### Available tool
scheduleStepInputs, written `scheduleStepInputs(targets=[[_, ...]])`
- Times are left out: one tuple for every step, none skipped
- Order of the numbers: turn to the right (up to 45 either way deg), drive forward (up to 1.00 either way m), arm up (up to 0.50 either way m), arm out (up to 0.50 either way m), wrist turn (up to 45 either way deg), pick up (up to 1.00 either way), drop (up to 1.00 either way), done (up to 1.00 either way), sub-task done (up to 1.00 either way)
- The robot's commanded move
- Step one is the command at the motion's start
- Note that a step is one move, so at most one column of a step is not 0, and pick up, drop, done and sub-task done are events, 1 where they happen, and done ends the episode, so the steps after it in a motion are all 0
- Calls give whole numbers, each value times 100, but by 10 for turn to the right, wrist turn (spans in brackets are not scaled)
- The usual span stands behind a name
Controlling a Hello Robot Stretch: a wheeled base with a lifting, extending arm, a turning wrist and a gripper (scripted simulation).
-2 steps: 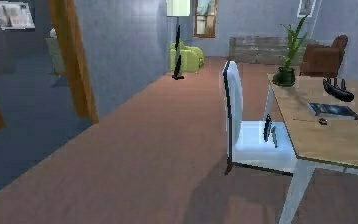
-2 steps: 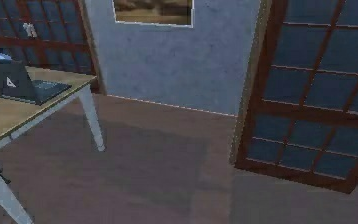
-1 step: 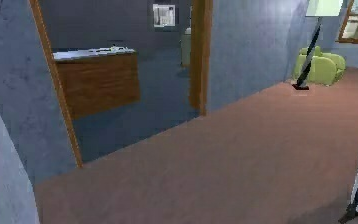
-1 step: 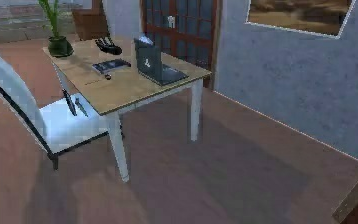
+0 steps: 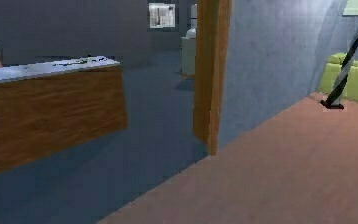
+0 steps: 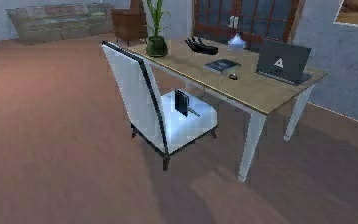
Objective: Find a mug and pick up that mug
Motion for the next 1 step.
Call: scheduleStepInputs(targets=[[0, 100, 0, 0, 0, 0, 0, 0, 0]])
